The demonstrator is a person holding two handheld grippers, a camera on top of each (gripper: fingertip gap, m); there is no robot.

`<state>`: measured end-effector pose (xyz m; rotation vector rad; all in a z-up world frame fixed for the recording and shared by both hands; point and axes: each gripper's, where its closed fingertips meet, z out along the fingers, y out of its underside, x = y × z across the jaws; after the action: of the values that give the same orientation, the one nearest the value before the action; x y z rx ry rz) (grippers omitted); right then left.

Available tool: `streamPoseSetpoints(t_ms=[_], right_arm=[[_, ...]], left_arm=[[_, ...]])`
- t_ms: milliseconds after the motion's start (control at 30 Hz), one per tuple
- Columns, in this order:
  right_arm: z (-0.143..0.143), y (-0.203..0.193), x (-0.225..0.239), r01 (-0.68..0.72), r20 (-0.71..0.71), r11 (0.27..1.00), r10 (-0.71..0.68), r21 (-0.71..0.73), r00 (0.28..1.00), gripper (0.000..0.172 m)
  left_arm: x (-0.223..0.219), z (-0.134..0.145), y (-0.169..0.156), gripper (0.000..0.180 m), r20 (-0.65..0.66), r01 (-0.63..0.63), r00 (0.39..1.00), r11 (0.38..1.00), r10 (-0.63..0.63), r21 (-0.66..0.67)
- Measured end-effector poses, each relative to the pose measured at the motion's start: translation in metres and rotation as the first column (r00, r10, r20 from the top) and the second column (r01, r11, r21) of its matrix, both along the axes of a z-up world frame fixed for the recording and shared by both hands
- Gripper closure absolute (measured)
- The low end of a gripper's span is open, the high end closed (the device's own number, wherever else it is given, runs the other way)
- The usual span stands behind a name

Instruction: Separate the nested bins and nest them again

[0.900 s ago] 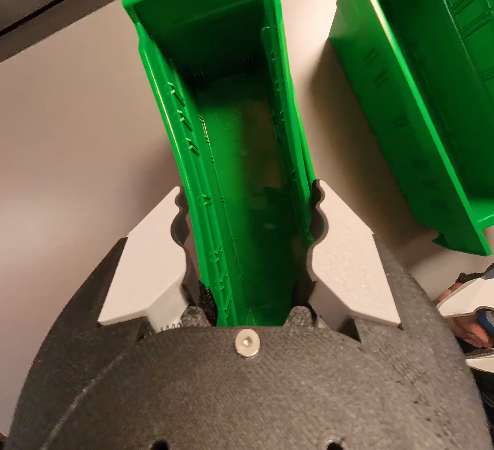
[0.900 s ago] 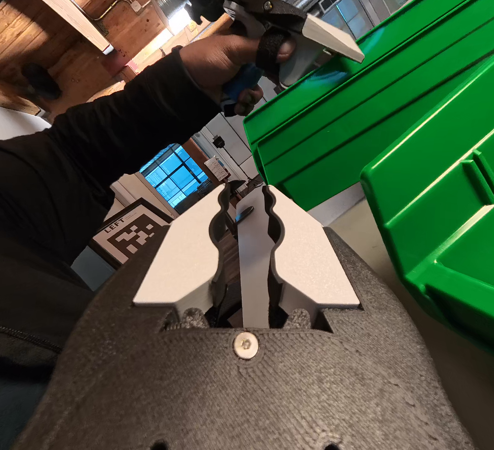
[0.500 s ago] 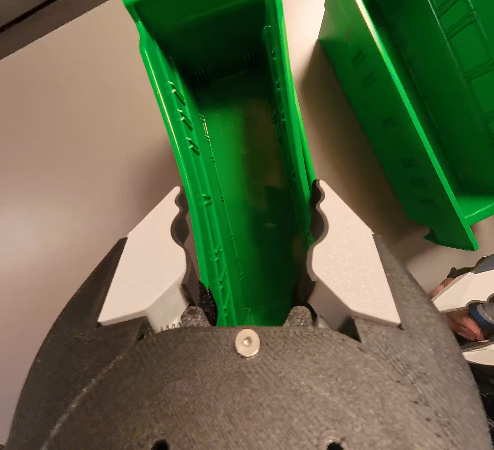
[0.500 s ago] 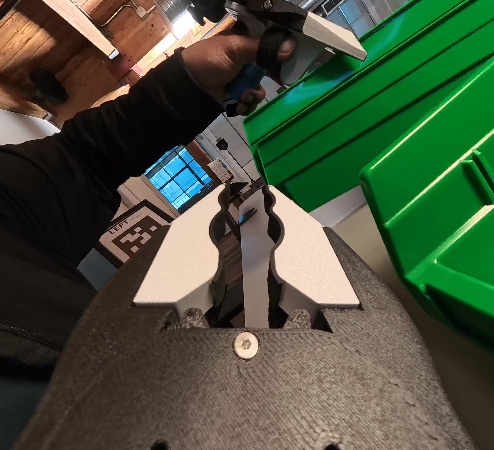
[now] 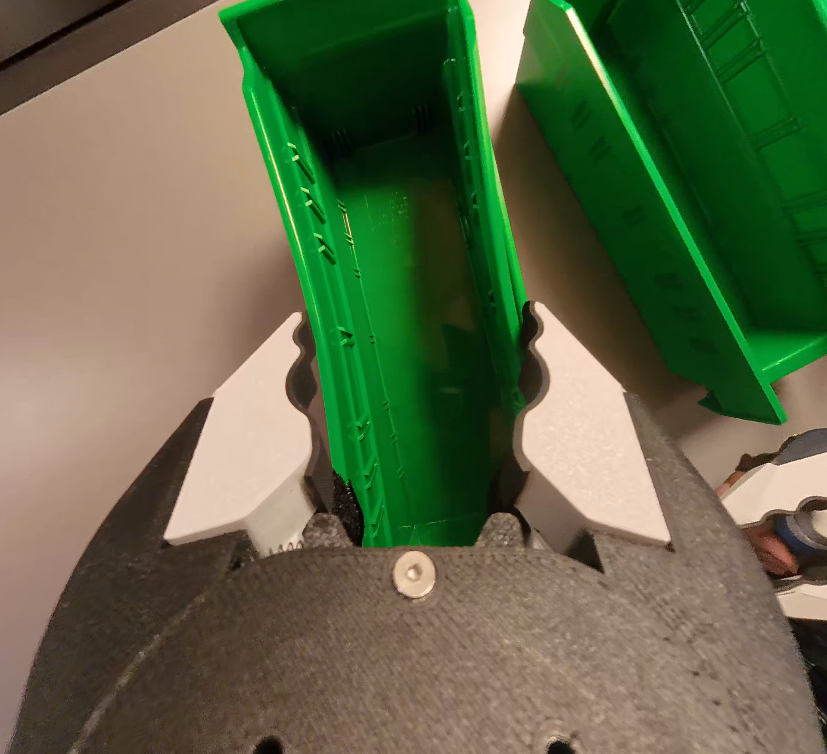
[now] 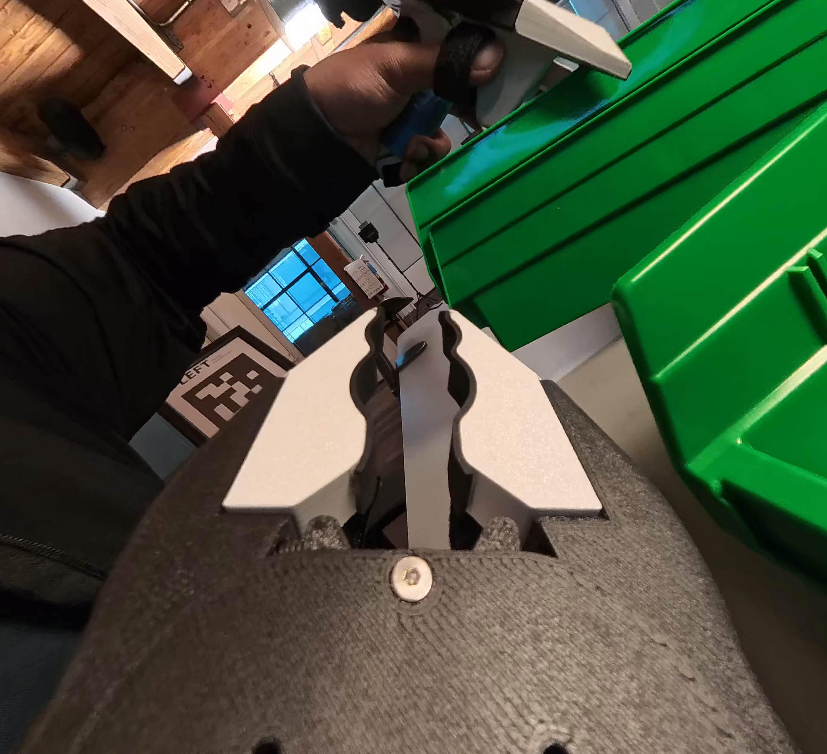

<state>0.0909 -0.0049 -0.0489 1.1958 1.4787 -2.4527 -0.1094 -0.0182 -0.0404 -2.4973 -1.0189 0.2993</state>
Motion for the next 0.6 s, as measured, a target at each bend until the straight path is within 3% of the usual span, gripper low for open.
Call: streamPoseSetpoints(t_ms=[100,300,600], right_arm=[[-0.005,-0.008,0.0,-0.011,0.01,0.999,0.011,0.048,1.0,0.146],[-0.033,-0.037,-0.007,-0.035,0.081,0.958,0.012,0.283,0.997,0.139],[-0.044,-0.061,-0.018,-0.048,0.117,0.931,0.006,0.362,0.993,0.144]], left_arm=[[0.002,-0.001,0.003,0.089,0.01,0.01,1.0,1.0,-0.01,0.013],[0.01,-0.003,0.012,0.088,0.025,0.036,0.999,0.998,-0.038,0.05],[0.021,-0.006,0.022,0.088,0.034,0.062,0.997,0.995,-0.065,0.084]])
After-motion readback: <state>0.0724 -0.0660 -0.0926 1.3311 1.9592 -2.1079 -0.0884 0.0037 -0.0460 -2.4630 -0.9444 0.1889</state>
